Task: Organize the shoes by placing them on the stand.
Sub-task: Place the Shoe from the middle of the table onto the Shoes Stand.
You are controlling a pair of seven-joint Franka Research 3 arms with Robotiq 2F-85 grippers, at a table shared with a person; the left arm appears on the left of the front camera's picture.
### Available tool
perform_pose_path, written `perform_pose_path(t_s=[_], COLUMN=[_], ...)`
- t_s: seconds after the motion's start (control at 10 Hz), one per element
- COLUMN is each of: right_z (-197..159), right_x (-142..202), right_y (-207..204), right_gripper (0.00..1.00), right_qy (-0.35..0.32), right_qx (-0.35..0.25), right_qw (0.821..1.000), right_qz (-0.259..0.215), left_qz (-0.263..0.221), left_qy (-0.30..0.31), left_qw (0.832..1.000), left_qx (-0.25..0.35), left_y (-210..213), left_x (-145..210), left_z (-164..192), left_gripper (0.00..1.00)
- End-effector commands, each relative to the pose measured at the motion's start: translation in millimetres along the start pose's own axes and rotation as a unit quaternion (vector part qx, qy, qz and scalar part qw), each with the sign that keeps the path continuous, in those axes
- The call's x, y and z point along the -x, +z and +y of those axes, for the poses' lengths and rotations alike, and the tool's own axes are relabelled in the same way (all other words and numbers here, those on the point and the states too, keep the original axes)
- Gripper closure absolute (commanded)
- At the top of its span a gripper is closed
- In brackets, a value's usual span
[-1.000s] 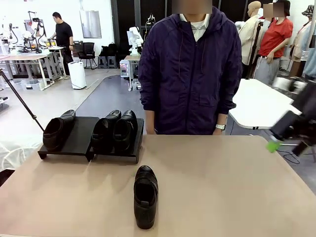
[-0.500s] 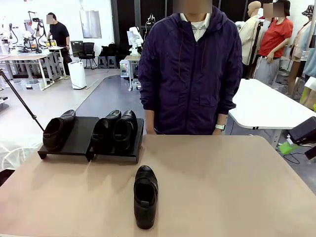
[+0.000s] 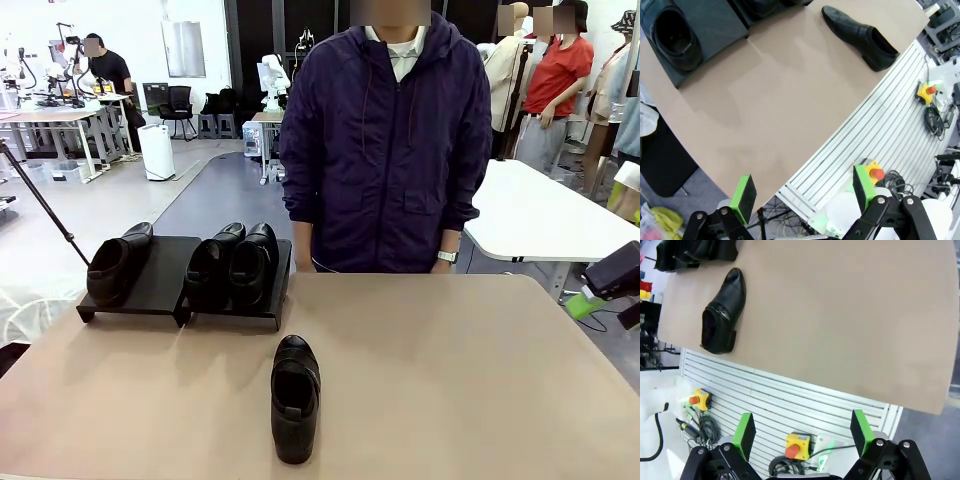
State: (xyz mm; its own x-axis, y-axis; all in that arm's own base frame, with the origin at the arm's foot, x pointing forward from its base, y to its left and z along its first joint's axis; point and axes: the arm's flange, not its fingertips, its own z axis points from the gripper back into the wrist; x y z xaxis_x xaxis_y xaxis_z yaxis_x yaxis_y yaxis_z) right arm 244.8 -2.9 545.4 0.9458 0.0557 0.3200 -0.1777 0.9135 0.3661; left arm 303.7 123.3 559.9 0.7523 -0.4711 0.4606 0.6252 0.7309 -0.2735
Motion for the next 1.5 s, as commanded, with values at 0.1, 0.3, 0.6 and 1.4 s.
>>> perform_pose_path(t_s=[0.1, 0.3, 0.6, 1.4], right_z=[-2.0, -2.0, -2.0, -2.0], right_x=[2.0, 2.0, 2.0, 2.0], right_y=[-2.5, -2.5, -2.5, -2.5], right_gripper=[0.0, 0.0, 0.0, 0.0], right_qy=[-0.001, -0.001, -0.001, -0.001], right_qx=[-0.003, -0.003, -0.003, -0.003], right_qw=[1.0, 1.0, 1.0, 1.0], right_qz=[0.0, 0.0, 0.0, 0.0], left_qz=[0.004, 0.004, 0.041, 0.258], left_qy=[0.001, 0.001, 0.06, 0.182], left_qw=[1.0, 1.0, 0.997, 0.948], left_qx=[0.001, 0.001, -0.028, -0.031], left_y=[1.2, 1.2, -20.0, -270.3], left_x=[0.3, 0.3, -71.6, -233.7], left_z=[-0.7, -0.7, -46.6, -217.6], left_gripper=[0.0, 0.0, 0.0, 0.0])
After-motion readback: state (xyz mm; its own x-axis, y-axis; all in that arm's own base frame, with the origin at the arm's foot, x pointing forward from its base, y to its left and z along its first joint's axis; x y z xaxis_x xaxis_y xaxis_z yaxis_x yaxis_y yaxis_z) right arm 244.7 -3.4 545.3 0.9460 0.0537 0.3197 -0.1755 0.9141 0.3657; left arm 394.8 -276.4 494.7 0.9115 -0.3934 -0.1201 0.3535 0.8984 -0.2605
